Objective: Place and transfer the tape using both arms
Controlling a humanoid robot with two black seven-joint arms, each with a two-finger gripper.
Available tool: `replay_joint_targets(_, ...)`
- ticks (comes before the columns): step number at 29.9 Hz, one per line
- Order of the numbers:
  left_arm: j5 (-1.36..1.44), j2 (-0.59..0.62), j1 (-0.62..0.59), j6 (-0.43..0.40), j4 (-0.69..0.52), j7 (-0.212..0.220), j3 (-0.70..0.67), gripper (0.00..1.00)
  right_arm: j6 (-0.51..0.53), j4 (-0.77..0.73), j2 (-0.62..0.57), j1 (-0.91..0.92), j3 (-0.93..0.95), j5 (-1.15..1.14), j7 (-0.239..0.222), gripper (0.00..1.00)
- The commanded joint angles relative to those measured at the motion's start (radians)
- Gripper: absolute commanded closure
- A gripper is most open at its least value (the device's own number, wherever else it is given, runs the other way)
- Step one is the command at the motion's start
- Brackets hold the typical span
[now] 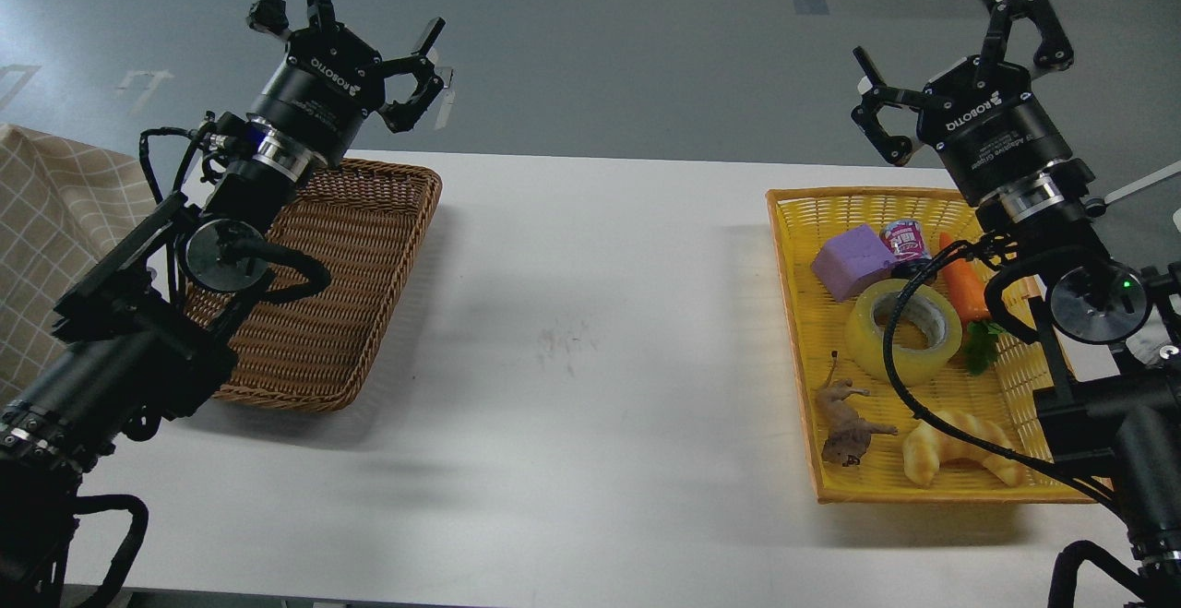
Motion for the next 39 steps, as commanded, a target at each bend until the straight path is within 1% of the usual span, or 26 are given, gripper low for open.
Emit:
replay_joint_targets(1, 0.000, 0.000, 0.001, 0.000, 0.000, 0.002, 0.003, 0.02, 0.000, 0.000, 0.004, -0.001, -0.002, 0.000, 0.000, 0.00)
replay_joint_targets(32, 0.000, -0.010, 0.003, 0.000, 0.001, 0.006, -0.012, 0.02, 0.000, 0.005, 0.004, -0.008, 0.000, -0.003, 0.005, 0.00)
replay_joint_targets(39, 0.000, -0.011, 0.004, 0.000, 0.006, 0.002, -0.014, 0.02, 0.000, 0.006, 0.012, -0.007, 0.007, -0.003, 0.014, 0.00)
